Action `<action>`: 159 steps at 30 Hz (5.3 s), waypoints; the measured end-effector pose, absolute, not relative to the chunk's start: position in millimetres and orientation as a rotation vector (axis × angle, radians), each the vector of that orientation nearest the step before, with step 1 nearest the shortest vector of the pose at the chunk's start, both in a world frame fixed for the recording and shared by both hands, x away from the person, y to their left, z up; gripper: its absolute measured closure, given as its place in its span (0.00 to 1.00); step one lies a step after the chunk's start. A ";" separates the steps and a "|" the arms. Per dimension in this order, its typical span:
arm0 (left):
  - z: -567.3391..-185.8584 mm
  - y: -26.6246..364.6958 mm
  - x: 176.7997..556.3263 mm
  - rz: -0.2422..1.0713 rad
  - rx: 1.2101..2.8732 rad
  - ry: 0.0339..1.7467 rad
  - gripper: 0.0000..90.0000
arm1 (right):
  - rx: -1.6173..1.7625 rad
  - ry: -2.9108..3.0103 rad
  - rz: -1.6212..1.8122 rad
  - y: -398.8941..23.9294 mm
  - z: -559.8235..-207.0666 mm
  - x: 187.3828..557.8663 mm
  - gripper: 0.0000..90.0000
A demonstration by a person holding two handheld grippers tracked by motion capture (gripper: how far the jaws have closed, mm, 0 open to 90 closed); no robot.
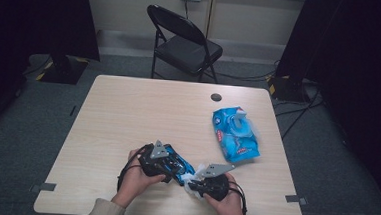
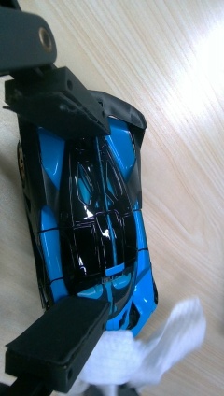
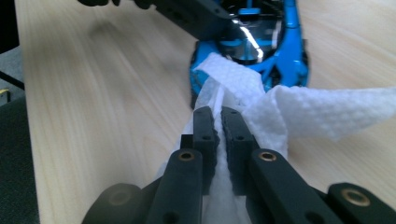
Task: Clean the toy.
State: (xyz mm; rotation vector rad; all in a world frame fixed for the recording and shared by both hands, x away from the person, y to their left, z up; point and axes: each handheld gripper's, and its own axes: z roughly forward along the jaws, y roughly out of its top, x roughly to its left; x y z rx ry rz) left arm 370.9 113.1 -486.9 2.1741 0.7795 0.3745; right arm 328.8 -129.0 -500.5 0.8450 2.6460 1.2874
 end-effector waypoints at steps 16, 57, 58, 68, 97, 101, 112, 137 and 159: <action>-485.5 111.4 370.6 0.387 2.189 0.781 0.15 | 0.778 2.671 1.281 -101.4 -501.1 321.5 0.96; -486.5 111.5 369.9 0.383 2.176 0.776 0.15 | 0.924 2.507 1.420 -141.2 -477.3 338.9 0.95; -486.6 111.6 369.9 0.382 2.176 0.776 0.15 | 0.939 2.495 1.423 -143.9 -477.9 341.0 0.95; -486.6 111.9 369.9 0.380 2.178 0.774 0.15 | 1.033 2.442 1.345 -153.4 -492.0 359.0 0.95; -486.1 111.2 370.5 0.379 2.183 0.776 0.15 | 1.019 2.498 1.259 -142.9 -504.1 360.2 0.95; -486.0 110.9 370.5 0.379 2.184 0.777 0.15 | 1.018 2.514 1.268 -144.2 -503.5 356.6 0.95; -485.9 111.4 370.6 0.381 2.186 0.777 0.15 | 1.006 2.574 1.299 -145.3 -502.2 346.3 0.95; -485.2 111.3 369.8 0.372 2.188 0.809 0.15 | 0.847 2.718 1.330 -111.6 -501.7 328.9 0.96; -485.7 111.5 369.5 0.365 2.179 0.806 0.16 | 0.804 2.601 1.527 -134.7 -470.1 340.4 0.95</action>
